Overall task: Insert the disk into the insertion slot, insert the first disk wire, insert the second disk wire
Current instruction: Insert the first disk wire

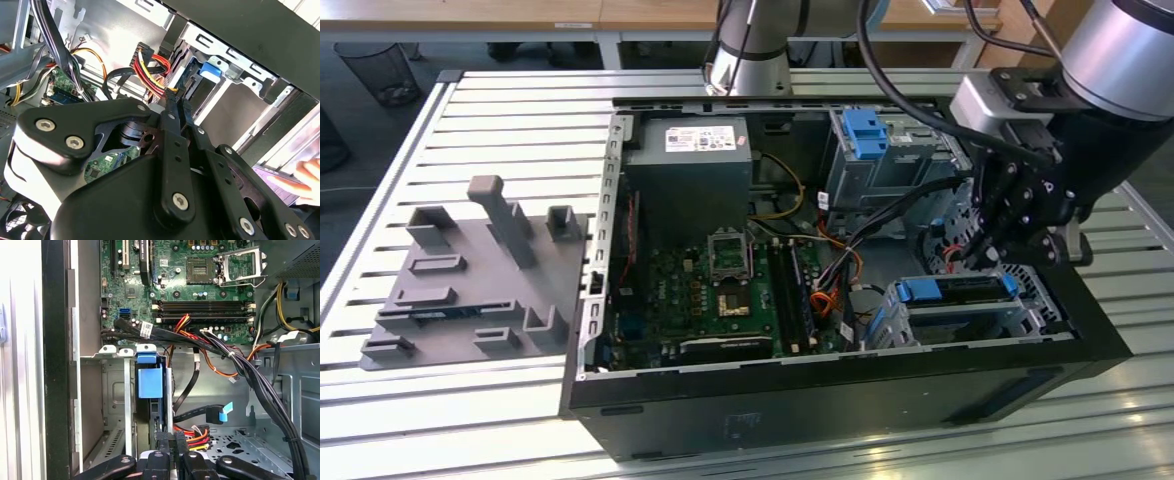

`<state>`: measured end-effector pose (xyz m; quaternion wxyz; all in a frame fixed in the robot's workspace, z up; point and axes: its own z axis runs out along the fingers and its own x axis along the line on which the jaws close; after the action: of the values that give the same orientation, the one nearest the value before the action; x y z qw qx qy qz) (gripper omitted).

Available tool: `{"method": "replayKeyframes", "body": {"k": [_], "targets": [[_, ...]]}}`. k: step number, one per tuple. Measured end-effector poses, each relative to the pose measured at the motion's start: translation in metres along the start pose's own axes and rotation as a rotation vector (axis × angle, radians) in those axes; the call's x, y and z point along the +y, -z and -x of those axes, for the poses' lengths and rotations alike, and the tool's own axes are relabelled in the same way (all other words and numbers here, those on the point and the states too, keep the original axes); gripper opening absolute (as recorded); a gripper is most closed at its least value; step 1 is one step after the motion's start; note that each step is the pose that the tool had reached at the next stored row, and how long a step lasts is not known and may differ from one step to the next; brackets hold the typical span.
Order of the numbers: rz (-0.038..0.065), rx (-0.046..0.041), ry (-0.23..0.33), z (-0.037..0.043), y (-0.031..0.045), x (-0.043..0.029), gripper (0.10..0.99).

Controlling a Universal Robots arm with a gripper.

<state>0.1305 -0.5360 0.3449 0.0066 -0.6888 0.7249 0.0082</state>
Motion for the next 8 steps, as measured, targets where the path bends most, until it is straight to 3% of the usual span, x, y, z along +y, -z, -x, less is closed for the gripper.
{"method": "replayKeyframes", "body": {"k": [2,4,8], "targets": [[0.000,0.0000,0.000,-0.0004,-0.0001,0.0000,0.169],[0.000,0.0000,0.000,-0.0074,-0.0046,-0.0004,0.169],[0.000,0.0000,0.000,-0.0080,-0.0050,-0.0004,0.169]]}}
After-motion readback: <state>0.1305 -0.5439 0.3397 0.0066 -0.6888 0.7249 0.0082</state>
